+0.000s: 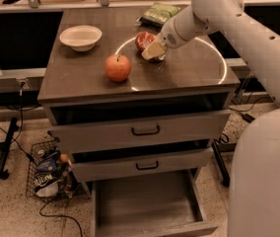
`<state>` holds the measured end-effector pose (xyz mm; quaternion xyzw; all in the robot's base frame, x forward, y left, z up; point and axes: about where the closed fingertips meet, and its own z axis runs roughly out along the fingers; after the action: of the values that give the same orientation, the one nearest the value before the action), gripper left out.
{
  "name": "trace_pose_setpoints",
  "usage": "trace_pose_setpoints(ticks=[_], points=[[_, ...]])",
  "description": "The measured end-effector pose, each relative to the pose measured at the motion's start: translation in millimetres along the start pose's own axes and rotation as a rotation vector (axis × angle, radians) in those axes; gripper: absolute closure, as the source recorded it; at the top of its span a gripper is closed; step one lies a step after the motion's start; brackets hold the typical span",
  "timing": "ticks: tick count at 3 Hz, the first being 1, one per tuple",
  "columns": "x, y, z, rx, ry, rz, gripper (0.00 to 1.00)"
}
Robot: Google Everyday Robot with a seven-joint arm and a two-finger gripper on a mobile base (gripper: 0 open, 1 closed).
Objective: Place coke can into bottom drawer
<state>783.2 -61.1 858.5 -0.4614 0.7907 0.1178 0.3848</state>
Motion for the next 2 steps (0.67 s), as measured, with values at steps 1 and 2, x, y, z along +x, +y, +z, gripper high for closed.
trace_pose_setpoints(ticks=[1, 2], points=[[4.1, 1.5, -4.3, 0.001, -0.006, 0.024, 0.76], [1.1, 0.8, -22.9, 0.014, -0.021, 0.004, 0.98]])
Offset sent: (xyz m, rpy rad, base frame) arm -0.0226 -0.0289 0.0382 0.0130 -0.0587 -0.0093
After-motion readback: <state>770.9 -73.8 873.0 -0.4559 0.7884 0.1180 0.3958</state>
